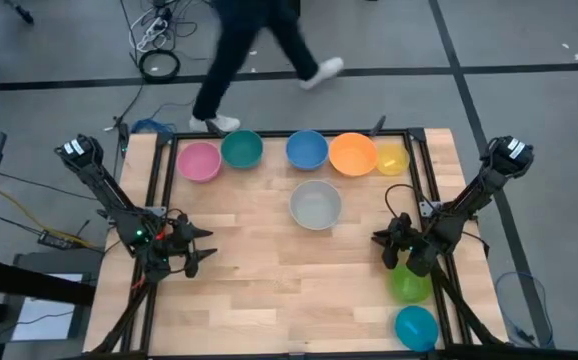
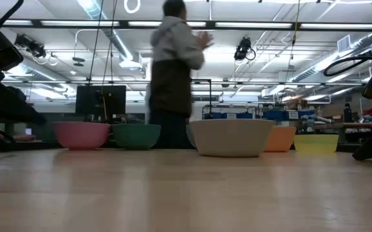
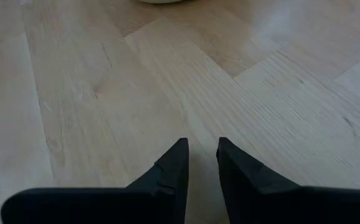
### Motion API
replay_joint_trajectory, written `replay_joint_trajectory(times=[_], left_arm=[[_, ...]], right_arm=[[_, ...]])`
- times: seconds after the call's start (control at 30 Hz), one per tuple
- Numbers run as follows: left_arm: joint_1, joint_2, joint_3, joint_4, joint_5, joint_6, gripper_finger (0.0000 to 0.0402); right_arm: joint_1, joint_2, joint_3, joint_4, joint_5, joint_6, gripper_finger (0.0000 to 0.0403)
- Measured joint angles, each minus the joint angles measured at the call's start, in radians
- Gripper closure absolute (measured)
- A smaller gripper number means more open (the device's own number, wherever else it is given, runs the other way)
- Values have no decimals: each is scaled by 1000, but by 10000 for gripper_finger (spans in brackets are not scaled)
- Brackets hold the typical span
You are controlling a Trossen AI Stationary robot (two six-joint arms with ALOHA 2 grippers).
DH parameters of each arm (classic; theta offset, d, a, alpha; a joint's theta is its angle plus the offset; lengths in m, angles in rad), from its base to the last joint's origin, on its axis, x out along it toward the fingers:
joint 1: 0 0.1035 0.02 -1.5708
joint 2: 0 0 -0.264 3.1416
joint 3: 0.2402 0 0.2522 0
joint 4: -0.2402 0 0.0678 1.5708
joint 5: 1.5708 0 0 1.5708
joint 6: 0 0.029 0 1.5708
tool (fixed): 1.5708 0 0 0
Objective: Nest bowls inside each other
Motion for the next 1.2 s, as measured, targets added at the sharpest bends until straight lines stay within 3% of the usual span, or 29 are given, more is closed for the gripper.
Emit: replay_joint_trajectory(times=[0.53, 0.8, 0.93, 1.07, 1.2], left_arm=[[0, 0, 0, 41, -30, 0, 117], [0, 0, 0, 359, -389, 2, 117], [0, 0, 0, 472, -552, 73, 117], [6, 0, 0, 525, -581, 145, 117], [32, 0, 0, 564, -583, 155, 117]], right_arm=[[0, 0, 0, 0, 0, 0, 328], [-1, 0, -1, 7, 32, 8, 328], [-13, 0, -1, 147, 94, 158, 328], [-36, 0, -1, 276, 258, 128, 328], [-58, 0, -1, 418, 343, 125, 328]])
